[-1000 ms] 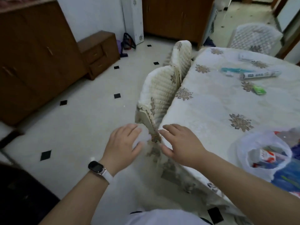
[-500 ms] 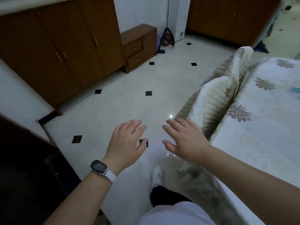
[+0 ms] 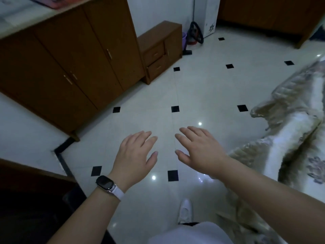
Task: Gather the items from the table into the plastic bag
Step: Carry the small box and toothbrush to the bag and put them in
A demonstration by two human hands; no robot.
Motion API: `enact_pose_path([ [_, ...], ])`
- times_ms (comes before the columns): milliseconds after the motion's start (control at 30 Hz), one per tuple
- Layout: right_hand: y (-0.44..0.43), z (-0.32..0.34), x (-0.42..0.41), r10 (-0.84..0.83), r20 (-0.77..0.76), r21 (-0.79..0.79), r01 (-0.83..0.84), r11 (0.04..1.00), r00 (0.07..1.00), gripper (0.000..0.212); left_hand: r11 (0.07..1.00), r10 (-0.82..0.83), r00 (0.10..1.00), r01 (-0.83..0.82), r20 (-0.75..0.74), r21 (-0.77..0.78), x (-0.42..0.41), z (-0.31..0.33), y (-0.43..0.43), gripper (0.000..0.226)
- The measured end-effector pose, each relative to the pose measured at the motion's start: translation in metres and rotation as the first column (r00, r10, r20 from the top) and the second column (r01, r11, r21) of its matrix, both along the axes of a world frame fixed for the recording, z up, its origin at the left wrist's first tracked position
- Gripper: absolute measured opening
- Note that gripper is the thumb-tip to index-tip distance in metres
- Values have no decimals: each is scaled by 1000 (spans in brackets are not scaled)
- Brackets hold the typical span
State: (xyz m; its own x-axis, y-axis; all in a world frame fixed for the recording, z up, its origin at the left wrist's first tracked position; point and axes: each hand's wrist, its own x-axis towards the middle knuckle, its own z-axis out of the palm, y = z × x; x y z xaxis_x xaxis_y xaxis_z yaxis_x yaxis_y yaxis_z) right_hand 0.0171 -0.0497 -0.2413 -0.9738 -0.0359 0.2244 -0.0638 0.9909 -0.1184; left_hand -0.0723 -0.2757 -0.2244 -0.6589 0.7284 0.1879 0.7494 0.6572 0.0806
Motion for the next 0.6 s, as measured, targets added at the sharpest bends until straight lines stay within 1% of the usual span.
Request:
enact_pose_path([
  [133,29,10,-56,-29,-19,18,29,999,999,52,999,-35,999,36,-36,25,-57,15,25,43],
  [333,51,17,-120,-84,-83,31,87,996,993,50,997,-69,997,70,-20,25,-138,12,59,45],
  [467,72,0,-171,-136,-70,43,139,989,988,49,991,-123,992,123,-10,46,-205,0,87,45],
  [600,94,-7,-242,-205,-43,88,208,974,978,48,978,-192,981,192,-6,82,-292,-17,113,44],
])
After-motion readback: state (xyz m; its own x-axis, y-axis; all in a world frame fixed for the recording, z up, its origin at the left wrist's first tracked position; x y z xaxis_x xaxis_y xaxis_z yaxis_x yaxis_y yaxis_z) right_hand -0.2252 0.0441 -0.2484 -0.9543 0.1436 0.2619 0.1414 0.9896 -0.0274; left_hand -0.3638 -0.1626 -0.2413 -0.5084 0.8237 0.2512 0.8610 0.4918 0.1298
